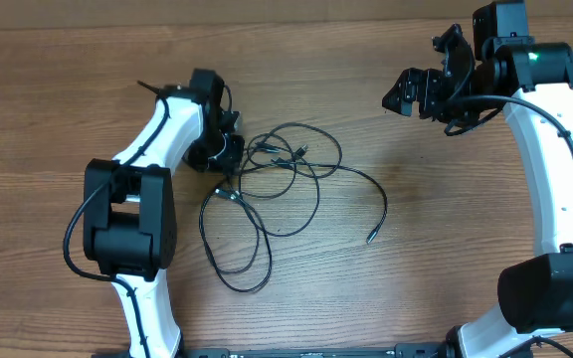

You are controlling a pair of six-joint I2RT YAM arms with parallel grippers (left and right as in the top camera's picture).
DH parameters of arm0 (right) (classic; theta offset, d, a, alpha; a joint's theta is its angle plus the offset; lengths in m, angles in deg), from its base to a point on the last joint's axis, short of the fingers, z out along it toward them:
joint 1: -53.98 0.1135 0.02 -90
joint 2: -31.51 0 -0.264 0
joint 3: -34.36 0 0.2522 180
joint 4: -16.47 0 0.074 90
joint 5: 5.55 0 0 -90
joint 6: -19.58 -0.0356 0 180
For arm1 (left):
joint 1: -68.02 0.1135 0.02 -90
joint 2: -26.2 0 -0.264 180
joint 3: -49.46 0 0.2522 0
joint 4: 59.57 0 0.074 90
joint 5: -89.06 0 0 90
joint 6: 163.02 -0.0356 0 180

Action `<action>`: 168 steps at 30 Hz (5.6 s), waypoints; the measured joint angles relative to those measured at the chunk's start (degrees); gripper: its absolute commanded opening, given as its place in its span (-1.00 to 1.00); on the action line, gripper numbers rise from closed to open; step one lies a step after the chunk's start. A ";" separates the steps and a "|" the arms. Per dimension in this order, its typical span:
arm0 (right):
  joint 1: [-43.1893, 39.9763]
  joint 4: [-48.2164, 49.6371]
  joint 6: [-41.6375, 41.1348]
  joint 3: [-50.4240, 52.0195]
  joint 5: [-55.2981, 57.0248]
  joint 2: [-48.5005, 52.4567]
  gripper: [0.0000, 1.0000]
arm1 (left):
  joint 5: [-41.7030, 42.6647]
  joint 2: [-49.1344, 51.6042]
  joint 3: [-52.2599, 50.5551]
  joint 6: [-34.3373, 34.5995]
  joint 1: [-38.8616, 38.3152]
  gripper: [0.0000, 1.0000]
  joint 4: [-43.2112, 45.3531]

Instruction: Untangle cables

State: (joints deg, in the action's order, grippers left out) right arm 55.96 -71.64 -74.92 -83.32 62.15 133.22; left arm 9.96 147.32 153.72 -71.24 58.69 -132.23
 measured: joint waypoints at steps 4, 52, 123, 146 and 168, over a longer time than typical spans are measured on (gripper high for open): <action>0.00 0.20 -0.02 0.00 0.00 0.00 0.95 | 0.09 -1.22 8.76 0.00 0.00 -0.92 -5.75; 22.16 13.55 28.11 0.00 -30.47 2.51 0.92 | 7.82 -30.14 47.08 41.18 6.05 -0.92 24.02; -21.35 23.56 -6.86 -11.15 0.87 -16.11 -0.93 | -32.06 -29.81 47.08 24.70 31.23 -0.91 -2.05; -12.04 17.29 -7.43 -11.15 -9.44 -16.04 -0.93 | -15.74 -29.81 47.08 21.51 31.23 -0.92 -14.45; -10.14 -0.66 -7.50 -11.17 2.86 -1.49 -0.92 | -7.63 -32.76 47.04 22.38 31.23 -0.91 14.75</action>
State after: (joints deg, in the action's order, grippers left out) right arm 45.81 -72.29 -82.41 -94.49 65.01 131.73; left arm 2.33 114.55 200.76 -48.85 89.93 -117.48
